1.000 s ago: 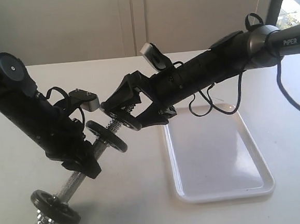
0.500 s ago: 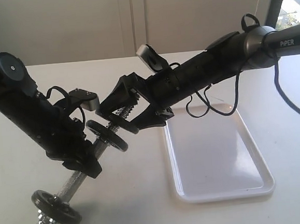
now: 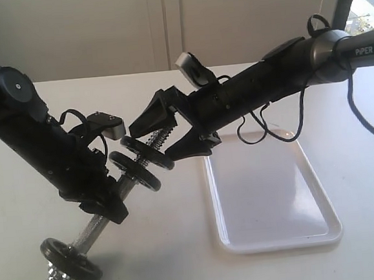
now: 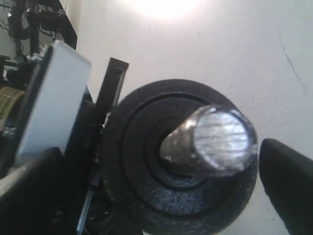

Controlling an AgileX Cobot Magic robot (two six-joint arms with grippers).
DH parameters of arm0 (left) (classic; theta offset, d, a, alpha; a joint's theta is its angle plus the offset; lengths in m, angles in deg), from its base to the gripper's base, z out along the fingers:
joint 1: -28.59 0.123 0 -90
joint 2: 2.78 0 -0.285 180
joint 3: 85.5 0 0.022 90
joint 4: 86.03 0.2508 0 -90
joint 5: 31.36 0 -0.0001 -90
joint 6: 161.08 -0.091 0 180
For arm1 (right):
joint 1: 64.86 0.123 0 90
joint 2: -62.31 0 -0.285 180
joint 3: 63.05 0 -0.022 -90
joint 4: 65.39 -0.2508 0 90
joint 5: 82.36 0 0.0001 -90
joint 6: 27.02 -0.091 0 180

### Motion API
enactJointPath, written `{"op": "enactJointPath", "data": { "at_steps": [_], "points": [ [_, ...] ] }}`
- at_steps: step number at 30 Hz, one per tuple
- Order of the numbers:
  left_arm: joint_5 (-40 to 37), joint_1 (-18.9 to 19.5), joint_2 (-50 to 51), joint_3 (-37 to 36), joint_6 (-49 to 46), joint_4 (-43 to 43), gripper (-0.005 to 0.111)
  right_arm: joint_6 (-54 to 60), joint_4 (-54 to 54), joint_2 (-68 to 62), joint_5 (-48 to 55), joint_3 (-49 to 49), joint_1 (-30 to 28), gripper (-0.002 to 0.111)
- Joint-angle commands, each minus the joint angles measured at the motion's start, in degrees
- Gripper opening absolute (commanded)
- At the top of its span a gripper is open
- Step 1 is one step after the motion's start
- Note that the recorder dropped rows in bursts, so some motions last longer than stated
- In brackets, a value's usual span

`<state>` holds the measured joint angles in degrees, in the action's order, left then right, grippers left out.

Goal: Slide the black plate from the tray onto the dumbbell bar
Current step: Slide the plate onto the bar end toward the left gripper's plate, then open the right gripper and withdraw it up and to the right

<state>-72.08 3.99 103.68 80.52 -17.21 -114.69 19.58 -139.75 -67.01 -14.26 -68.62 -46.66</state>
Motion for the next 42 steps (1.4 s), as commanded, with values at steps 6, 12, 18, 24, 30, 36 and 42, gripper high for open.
{"op": "enactJointPath", "data": {
  "at_steps": [6,12,18,24,30,36,42],
  "points": [
    [-2.1,-0.1,-2.8,1.4,0.1,-7.0,0.0,-0.4,-1.0,1.1,1.9,-0.4,-2.6,0.105],
    [-2.1,-0.1,-2.8,1.4,0.1,-7.0,0.0,-0.4,0.6,1.1,1.9,-0.4,-2.9,0.105],
    [-2.1,-0.1,-2.8,1.4,0.1,-7.0,0.0,-3.9,5.4,1.1,1.9,-0.7,-3.4,0.103],
    [-2.1,-0.1,-2.8,1.4,0.1,-7.0,0.0,-7.6,8.3,1.1,1.9,-2.5,-7.1,0.087],
    [-2.1,-0.1,-2.8,1.4,0.1,-7.0,0.0,-10.9,10.2,2.6,1.9,-2.6,-11.0,0.041],
    [-1.1,-0.1,-2.8,1.4,0.1,-7.0,0.0,-5.8,7.3,8.3,1.9,-2.5,-11.9,0.0],
    [-1.0,-0.1,-2.7,1.4,0.1,-7.0,0.0,-2.8,5.5,20.7,1.9,0.6,-11.9,0.0]
  ]
}}
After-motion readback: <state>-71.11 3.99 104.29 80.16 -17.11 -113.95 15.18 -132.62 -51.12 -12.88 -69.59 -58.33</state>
